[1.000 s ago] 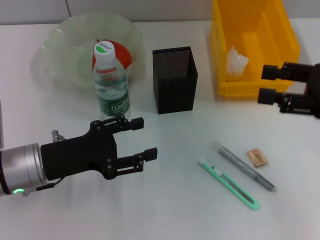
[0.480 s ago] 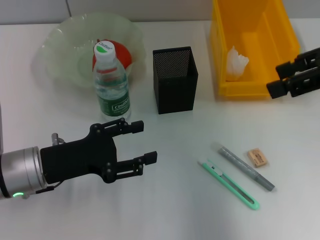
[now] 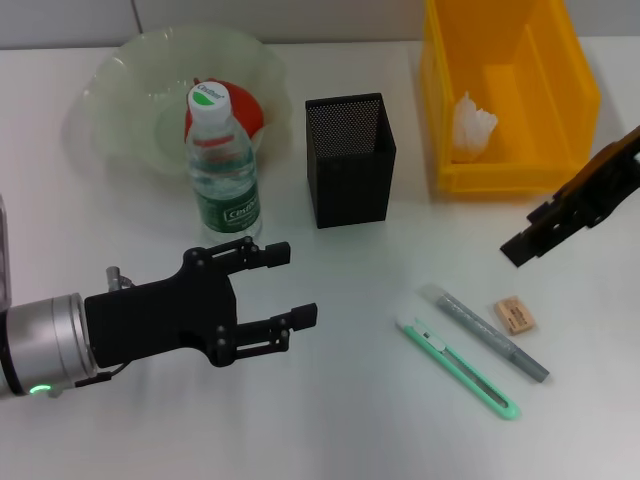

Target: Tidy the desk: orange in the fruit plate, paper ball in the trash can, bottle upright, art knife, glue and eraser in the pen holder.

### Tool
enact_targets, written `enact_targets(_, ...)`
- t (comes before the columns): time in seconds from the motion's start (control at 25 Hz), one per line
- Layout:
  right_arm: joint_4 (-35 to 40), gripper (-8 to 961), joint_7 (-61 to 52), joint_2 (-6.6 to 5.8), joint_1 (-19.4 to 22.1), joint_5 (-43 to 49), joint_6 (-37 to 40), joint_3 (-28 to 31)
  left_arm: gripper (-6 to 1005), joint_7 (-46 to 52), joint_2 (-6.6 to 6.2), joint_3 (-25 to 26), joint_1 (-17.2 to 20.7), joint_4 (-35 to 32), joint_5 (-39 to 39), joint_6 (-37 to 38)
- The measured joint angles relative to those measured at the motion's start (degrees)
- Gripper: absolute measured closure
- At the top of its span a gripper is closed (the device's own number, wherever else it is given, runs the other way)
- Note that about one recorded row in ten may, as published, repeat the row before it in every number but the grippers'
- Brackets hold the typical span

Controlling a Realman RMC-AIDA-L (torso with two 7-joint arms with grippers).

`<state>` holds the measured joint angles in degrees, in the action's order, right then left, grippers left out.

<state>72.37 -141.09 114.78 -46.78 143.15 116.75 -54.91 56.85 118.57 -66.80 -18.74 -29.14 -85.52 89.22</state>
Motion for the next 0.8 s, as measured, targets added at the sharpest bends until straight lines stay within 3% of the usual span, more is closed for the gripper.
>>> enact_targets(0.32, -7.5, 256, 0.1, 0.8, -2.1, 1.3, -6.2, -8.8, 249, -0.4, 0.0, 0.0, -0.1, 0.2, 0.0, 0.0)
enact_targets(0.8, -19.8, 255, 0.1, 3.48, -7.3, 2.4, -12.8, -17.6, 249, -0.6, 0.09, -0.1, -0.1, 0.2, 0.0, 0.0)
